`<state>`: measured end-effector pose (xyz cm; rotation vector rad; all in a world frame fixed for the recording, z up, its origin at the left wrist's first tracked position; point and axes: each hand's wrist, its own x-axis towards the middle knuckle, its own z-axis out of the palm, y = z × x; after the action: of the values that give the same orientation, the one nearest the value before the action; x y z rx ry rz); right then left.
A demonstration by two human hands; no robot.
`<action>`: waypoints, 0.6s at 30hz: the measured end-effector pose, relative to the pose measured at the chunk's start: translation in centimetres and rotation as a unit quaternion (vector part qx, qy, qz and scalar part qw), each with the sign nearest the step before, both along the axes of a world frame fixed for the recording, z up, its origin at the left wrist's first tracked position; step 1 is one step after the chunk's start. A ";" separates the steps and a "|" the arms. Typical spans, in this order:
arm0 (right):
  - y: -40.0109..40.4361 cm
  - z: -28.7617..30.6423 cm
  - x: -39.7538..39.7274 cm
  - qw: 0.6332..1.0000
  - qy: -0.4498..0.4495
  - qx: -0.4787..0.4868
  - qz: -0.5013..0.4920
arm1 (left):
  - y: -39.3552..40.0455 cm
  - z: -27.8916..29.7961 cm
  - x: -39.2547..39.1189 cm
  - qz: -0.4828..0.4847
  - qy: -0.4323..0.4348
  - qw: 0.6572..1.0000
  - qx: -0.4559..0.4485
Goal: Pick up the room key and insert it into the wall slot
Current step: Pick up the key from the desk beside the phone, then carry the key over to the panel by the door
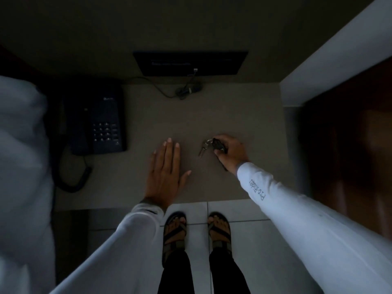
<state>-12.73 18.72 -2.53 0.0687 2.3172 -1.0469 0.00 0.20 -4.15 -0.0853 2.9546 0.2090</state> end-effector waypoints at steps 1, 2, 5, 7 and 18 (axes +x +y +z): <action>0.3 1.1 -0.1 1.000 0.000 0.012 0.010 | -0.2 1.3 -0.2 -0.006 0.002 1.000 -0.003; 0.6 2.4 -0.2 0.999 0.001 0.028 0.021 | -0.3 2.8 -0.5 -0.013 0.005 1.000 -0.008; 1.1 7.4 -1.0 0.999 0.006 0.041 0.029 | -1.0 8.6 -1.6 -0.025 0.025 0.999 -0.023; 1.4 11.6 -1.7 0.999 0.016 0.038 0.022 | -1.1 13.1 -2.8 -0.030 0.052 0.998 -0.026; 5.4 43.0 -6.8 0.981 0.192 -0.022 -0.032 | 1.8 41.7 -12.3 -0.076 0.259 0.961 -0.063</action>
<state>-19.48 24.07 40.42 -0.0856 2.6474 -1.2328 -12.34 2.02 37.56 0.2149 3.4723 0.0180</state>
